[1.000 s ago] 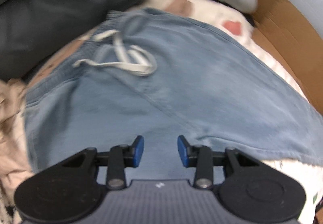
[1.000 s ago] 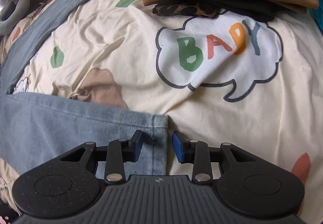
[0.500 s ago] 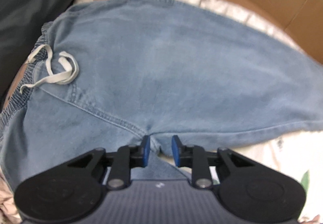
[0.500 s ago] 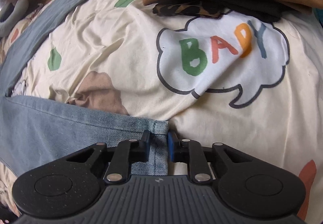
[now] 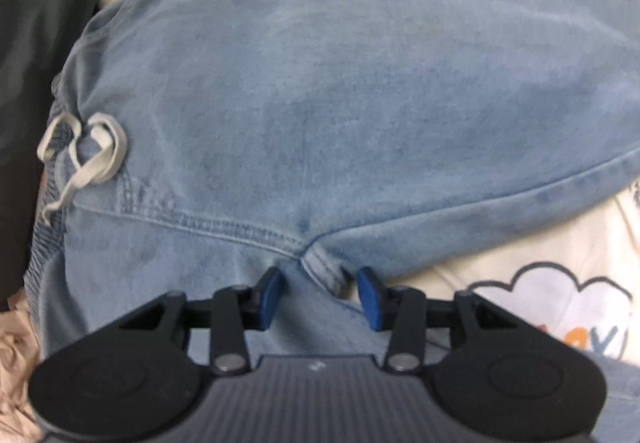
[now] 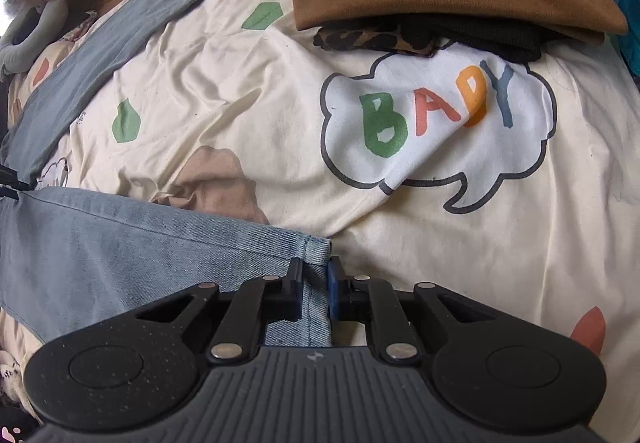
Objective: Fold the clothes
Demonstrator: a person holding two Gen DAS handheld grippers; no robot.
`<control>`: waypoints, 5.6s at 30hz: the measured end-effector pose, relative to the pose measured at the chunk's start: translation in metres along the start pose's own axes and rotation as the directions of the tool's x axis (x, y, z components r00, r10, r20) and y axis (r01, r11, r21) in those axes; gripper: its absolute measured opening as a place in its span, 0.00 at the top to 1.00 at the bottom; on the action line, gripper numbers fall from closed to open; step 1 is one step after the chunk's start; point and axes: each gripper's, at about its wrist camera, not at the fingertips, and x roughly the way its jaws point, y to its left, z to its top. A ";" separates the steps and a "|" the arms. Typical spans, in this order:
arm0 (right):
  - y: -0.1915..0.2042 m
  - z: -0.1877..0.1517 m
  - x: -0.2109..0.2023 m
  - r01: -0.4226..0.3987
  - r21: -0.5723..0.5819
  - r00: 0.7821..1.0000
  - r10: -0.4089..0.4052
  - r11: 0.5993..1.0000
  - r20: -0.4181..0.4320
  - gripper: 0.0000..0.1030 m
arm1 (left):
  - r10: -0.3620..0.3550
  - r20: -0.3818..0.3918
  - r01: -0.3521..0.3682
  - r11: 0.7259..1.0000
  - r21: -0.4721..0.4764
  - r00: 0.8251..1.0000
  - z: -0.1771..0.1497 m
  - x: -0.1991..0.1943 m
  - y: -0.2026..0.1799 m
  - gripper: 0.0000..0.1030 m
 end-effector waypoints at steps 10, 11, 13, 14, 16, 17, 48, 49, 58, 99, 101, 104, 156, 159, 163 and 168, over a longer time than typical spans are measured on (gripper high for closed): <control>0.009 -0.006 -0.023 0.050 0.007 0.999 -0.050 0.999 0.021 0.94 | -0.019 0.123 0.029 0.996 -0.082 0.992 0.003 -0.023 0.028 0.72; 0.010 -0.007 -0.025 0.054 0.009 0.998 -0.054 0.999 0.023 0.94 | -0.027 0.131 0.040 0.995 -0.092 0.991 0.002 -0.025 0.032 0.72; 0.013 -0.010 -0.030 0.065 0.009 0.998 -0.066 0.998 0.026 0.94 | -0.042 0.150 0.059 0.992 -0.110 0.988 0.002 -0.031 0.036 0.74; 0.014 -0.011 -0.032 0.072 0.008 0.997 -0.072 0.997 0.027 0.94 | -0.049 0.160 0.069 0.990 -0.123 0.986 0.002 -0.034 0.036 0.74; 0.017 -0.015 -0.036 0.089 0.002 0.996 -0.089 0.996 0.031 0.95 | -0.068 0.173 0.096 0.983 -0.157 0.982 0.001 -0.038 0.039 0.74; 0.018 -0.016 -0.037 0.100 0.002 0.994 -0.100 0.995 0.035 0.95 | -0.080 0.184 0.112 0.979 -0.171 0.980 0.001 -0.036 0.042 0.74; 0.004 -0.010 0.007 0.008 0.088 1.000 -0.006 0.996 -0.025 0.77 | -0.225 0.124 0.238 0.966 -0.102 0.966 -0.041 0.007 0.000 0.96; 0.007 -0.010 0.009 0.007 0.078 1.000 -0.005 0.997 -0.029 0.68 | -0.225 0.139 0.241 0.964 -0.111 0.964 -0.041 0.009 0.000 0.96; 0.018 -0.006 0.027 0.043 -0.010 0.999 -0.044 0.999 -0.025 0.55 | -0.232 0.168 0.252 0.961 -0.112 0.958 -0.039 0.008 0.000 0.97; 0.078 -0.034 0.025 0.054 -0.189 0.999 -0.054 0.981 0.005 0.60 | -0.146 0.335 0.234 0.942 -0.240 0.931 -0.127 -0.024 0.075 0.82; 0.080 -0.036 0.028 0.053 -0.192 0.999 -0.054 0.980 -0.004 0.60 | -0.113 0.323 0.212 0.934 -0.288 0.940 -0.146 -0.032 0.097 0.82; 0.084 -0.039 0.031 0.069 -0.212 0.997 -0.074 0.975 -0.015 0.60 | -0.071 0.308 0.198 0.893 -0.404 0.949 -0.177 -0.049 0.130 0.82; 0.130 -0.034 0.060 0.077 -0.366 0.987 -0.124 0.927 -0.107 0.55 | 0.139 0.290 0.108 0.712 -0.694 0.947 -0.159 0.040 0.197 0.68; 0.130 -0.034 0.060 0.075 -0.371 0.987 -0.123 0.925 -0.106 0.55 | 0.156 0.287 0.096 0.707 -0.701 0.945 -0.153 0.044 0.206 0.67; 0.131 -0.035 0.060 0.074 -0.384 0.986 -0.125 0.921 -0.109 0.55 | 0.155 0.288 0.132 0.623 -0.771 0.945 -0.157 0.049 0.228 0.70; 0.132 -0.038 0.061 0.072 -0.395 0.986 -0.124 0.916 -0.109 0.51 | 0.154 0.271 0.151 0.533 -0.832 0.950 -0.164 0.054 0.255 0.89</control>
